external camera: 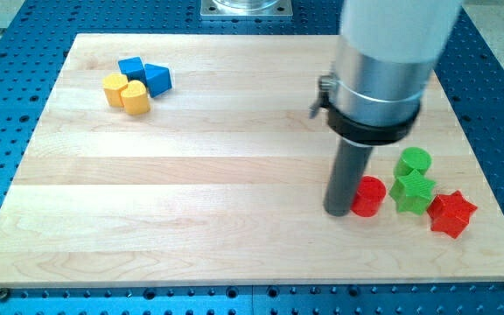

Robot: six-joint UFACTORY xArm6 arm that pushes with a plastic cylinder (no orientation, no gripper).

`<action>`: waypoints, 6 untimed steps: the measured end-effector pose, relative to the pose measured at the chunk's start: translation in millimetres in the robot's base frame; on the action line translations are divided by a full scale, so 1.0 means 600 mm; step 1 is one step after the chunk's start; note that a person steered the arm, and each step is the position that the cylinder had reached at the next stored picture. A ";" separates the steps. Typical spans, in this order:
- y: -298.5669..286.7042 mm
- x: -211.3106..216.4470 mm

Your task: Point your arm below heart

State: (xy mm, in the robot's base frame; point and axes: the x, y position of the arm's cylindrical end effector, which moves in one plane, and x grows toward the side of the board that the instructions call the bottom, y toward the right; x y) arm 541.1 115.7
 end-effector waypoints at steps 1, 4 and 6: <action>-0.025 0.005; -0.404 -0.167; -0.650 -0.306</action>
